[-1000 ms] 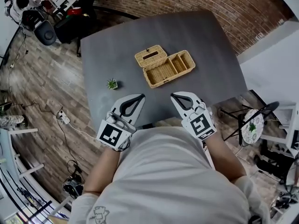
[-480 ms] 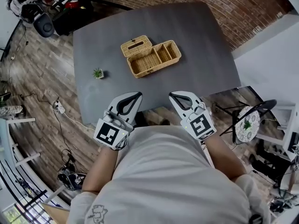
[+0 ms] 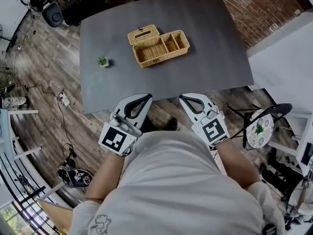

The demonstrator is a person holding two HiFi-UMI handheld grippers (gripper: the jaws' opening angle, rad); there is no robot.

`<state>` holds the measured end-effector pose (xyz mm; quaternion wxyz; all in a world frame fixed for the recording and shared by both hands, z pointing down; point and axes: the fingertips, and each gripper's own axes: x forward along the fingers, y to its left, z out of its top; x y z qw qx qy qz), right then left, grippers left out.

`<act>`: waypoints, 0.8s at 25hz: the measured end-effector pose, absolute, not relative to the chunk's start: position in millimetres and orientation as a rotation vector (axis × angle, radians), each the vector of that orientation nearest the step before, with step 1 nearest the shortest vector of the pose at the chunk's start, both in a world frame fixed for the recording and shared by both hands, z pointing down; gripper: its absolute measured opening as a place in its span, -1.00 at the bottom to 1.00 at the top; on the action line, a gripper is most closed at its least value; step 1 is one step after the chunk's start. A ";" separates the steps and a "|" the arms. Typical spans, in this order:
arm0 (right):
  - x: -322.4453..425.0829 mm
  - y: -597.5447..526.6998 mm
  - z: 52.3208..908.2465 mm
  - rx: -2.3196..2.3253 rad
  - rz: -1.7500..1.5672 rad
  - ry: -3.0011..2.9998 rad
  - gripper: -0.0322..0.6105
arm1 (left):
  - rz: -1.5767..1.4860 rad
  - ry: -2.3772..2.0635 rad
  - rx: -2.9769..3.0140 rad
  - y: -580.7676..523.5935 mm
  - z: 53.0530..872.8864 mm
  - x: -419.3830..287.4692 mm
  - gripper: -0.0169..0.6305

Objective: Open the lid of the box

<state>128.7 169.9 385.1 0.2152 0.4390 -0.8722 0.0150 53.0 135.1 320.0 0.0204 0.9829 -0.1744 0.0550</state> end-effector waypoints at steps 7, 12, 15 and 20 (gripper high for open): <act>104.3 182.7 374.4 1.274 0.026 -2.423 -0.89 | 0.158 -0.520 3.060 147.8 314.6 23.4 -0.91; 67.4 187.0 363.9 1.308 0.011 -2.430 -0.89 | 0.142 -0.509 3.066 150.7 310.0 -13.7 -0.91; 38.0 187.0 357.9 1.325 -0.005 -2.427 -0.89 | 0.140 -0.504 3.058 150.9 309.8 -45.0 -0.91; -4.5 189.3 352.0 1.349 -0.018 -2.429 -0.89 | 0.121 -0.492 3.065 152.6 306.6 -87.6 -0.91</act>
